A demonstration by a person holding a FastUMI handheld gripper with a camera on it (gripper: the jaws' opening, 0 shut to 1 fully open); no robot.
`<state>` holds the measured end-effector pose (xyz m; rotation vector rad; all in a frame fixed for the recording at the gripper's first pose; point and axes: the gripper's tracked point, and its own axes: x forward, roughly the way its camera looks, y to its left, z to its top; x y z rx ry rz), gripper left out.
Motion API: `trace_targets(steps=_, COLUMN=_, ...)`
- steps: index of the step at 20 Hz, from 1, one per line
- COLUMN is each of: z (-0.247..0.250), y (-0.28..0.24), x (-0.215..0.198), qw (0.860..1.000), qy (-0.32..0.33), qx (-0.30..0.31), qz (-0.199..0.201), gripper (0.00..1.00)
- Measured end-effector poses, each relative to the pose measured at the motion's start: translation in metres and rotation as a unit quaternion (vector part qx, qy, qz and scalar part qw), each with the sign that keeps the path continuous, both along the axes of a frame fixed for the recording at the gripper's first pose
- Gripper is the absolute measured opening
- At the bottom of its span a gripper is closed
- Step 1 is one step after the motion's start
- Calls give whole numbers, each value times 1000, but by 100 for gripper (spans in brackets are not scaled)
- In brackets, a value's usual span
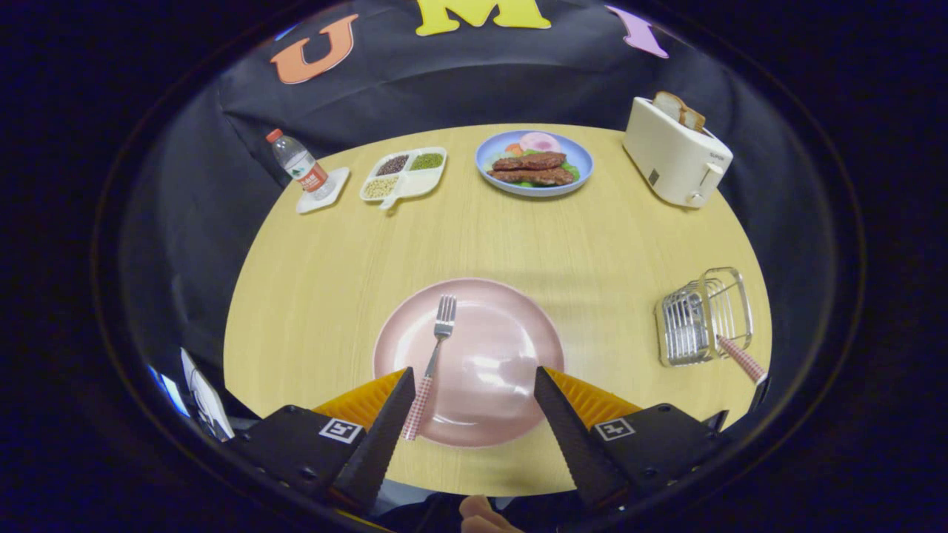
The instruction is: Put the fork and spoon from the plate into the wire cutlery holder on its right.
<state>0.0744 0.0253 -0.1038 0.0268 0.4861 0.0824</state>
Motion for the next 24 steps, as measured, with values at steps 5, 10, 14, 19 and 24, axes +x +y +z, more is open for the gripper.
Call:
trace_targets(steps=5, z=-36, y=24, x=19, qw=1000, qy=19, qx=1, qz=-24, gripper=97)
trace_targets(steps=10, z=-65, y=33, x=41, qw=998, qy=16, qx=-14, qz=-66, gripper=84)
trace_targets(steps=14, z=-75, y=45, x=48, qw=998, qy=9, qx=-3, qz=-65, gripper=59)
trace_targets(steps=19, z=-72, y=46, x=49, qw=997, qy=11, qx=-12, qz=-69, gripper=10)
trace_targets(steps=24, z=-52, y=37, x=34, qw=999, qy=-6, qx=1, qz=-45, gripper=5)
